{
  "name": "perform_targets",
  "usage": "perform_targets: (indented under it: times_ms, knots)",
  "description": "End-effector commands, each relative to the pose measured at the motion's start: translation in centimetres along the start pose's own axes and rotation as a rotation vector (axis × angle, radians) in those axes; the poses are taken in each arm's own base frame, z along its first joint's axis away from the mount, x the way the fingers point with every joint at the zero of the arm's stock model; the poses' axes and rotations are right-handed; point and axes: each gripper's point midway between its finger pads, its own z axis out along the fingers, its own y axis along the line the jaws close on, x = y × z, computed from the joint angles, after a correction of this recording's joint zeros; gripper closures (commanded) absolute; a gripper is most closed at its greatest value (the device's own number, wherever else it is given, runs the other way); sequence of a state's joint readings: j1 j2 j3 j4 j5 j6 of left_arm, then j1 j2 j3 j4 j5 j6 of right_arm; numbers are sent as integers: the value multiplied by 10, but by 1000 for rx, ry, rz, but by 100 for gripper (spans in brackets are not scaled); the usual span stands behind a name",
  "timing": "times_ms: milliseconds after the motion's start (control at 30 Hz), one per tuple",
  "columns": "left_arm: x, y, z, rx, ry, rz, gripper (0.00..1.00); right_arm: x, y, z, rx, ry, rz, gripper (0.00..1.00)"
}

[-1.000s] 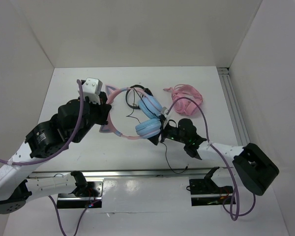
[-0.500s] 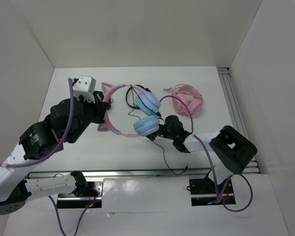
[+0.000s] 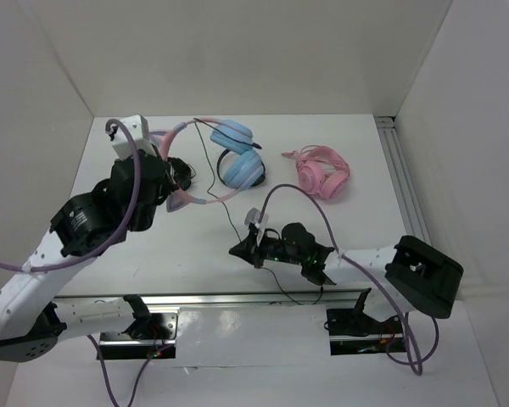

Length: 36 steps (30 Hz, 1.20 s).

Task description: Wrap the headphones

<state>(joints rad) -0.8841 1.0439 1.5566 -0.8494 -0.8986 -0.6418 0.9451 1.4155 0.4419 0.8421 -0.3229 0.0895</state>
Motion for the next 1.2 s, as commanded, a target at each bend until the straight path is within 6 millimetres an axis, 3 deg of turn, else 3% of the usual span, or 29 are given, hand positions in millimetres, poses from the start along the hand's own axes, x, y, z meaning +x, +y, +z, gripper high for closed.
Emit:
perform_targets:
  times_ms: [0, 33, 67, 100, 133, 167, 200, 267, 300, 433, 467, 500, 567, 600, 667, 767, 800, 833, 867, 933, 1033, 1067, 1167]
  knots:
    - [-38, 18, 10, -156, -114, -254, 100, -5, 27, -6, -8, 11, -74, 100]
    - [-38, 24, 18, -199, -118, -260, 100, 9, 32, -10, -1, 85, -81, 100]
    - [-36, 25, 24, -219, -115, -252, 100, -1, 35, -7, 14, 87, -111, 100]
    - [-31, 26, 34, -249, -105, -233, 100, -5, 52, -8, -14, 92, -120, 100]
    - [-36, 32, 43, -275, -121, -261, 100, 3, 56, -12, -13, 144, -132, 100]
    - [-32, 35, 52, -290, -110, -225, 100, -1, 55, -14, 32, 144, -142, 100]
    - [-27, 37, 63, -303, -95, -213, 100, -11, 70, -17, 19, 123, -156, 100]
    - [-20, 48, 84, -314, -72, -189, 100, -10, 69, -26, 97, 148, -188, 100]
    - [-13, 53, 91, -328, -50, -184, 100, -21, 84, -31, 80, 123, -209, 100]
    - [28, 59, 122, -348, 92, -91, 100, -32, 92, -43, 140, 166, -280, 100]
    - [42, 59, 131, -353, 134, -47, 100, -47, 94, -42, 150, 149, -291, 100]
    - [47, 60, 135, -357, 150, -15, 100, -54, 87, -43, 189, 151, -323, 100]
    - [77, 50, 137, -312, 248, 76, 100, -61, 82, -48, 223, 177, -369, 100]
    - [92, 48, 140, -304, 295, 134, 100, -77, 75, -48, 277, 167, -404, 100]
    - [124, 37, 134, -233, 394, 244, 100, -88, 64, -55, 353, 169, -448, 100]
    - [152, 27, 118, -149, 498, 421, 100, -115, 46, -69, 556, 115, -505, 100]
    - [159, 28, 113, -137, 524, 474, 100, -125, 29, -82, 680, 113, -536, 100]
    - [167, 25, 110, -109, 544, 509, 100, -124, 23, -83, 736, 128, -565, 100]
    - [179, 27, 103, -84, 579, 544, 100, -137, 20, -86, 792, 90, -550, 100]
    - [187, 18, 91, -29, 575, 591, 100, -147, 8, -98, 896, 96, -604, 100]
    - [196, 3, 68, 114, 565, 628, 100, -160, -9, -100, 941, 57, -592, 100]
    - [212, 0, 58, 189, 602, 642, 100, -169, -20, -106, 964, 34, -569, 100]
    - [205, -10, 32, 345, 517, 646, 100, -181, -34, -113, 951, -20, -543, 98]
